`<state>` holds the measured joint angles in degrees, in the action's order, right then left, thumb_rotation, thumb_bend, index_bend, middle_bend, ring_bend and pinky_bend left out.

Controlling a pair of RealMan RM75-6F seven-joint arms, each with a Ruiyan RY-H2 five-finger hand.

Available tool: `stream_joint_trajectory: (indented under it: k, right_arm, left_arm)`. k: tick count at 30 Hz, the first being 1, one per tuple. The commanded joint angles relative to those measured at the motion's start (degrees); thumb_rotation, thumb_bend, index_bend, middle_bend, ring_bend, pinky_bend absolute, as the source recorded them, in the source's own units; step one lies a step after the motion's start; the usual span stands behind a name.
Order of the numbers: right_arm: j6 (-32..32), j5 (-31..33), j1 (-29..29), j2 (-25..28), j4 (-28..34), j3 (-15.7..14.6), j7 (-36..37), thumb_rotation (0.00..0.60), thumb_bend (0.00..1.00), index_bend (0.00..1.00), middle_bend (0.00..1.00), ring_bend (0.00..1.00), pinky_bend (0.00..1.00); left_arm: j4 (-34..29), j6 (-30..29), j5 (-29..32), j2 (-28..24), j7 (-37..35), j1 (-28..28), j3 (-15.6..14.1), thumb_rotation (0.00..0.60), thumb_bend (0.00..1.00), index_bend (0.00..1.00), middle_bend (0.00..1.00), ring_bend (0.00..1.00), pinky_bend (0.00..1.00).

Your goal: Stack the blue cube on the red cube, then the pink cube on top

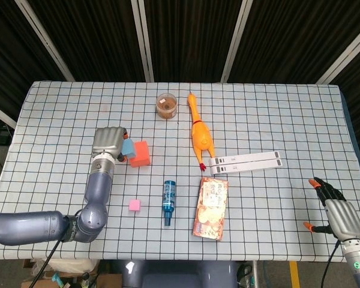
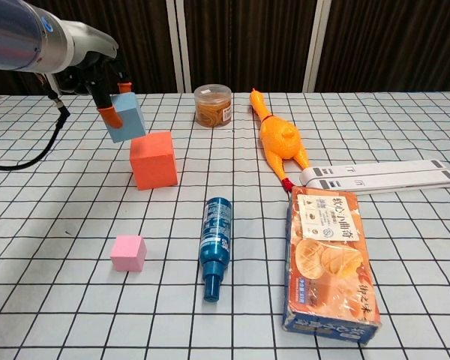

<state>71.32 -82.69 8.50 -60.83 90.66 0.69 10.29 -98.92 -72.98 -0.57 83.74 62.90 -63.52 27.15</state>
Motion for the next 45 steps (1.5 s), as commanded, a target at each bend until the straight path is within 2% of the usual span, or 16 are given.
stream_joint_trajectory:
  k: [1, 27, 45]
  right_arm:
    - [0.0, 0.0, 0.0, 0.0, 0.0, 0.0, 0.2, 0.6, 0.04, 0.09, 0.04, 0.07, 0.13]
    - [0.1, 0.1, -0.1, 0.1, -0.4, 0.0, 1.2, 0.6, 0.04, 0.09, 0.04, 0.07, 0.13]
    - [-0.7, 0.5, 0.2, -0.1, -0.7, 0.0, 1.1, 0.6, 0.04, 0.09, 0.04, 0.07, 0.13]
  left_arm:
    - [0.5, 0.6, 0.7, 0.1, 0.2, -0.8, -0.2, 0.6, 0.41, 0.54, 0.95, 0.81, 0.81]
    - [4.9, 2.1, 1.4, 1.9, -0.6, -3.6, -3.7, 0.6, 0.42, 0.54, 0.95, 0.81, 0.81]
    - [7.0, 4.3, 1.3, 2.3, -2.3, -4.0, -4.2, 0.6, 0.42, 0.54, 0.95, 0.81, 0.81]
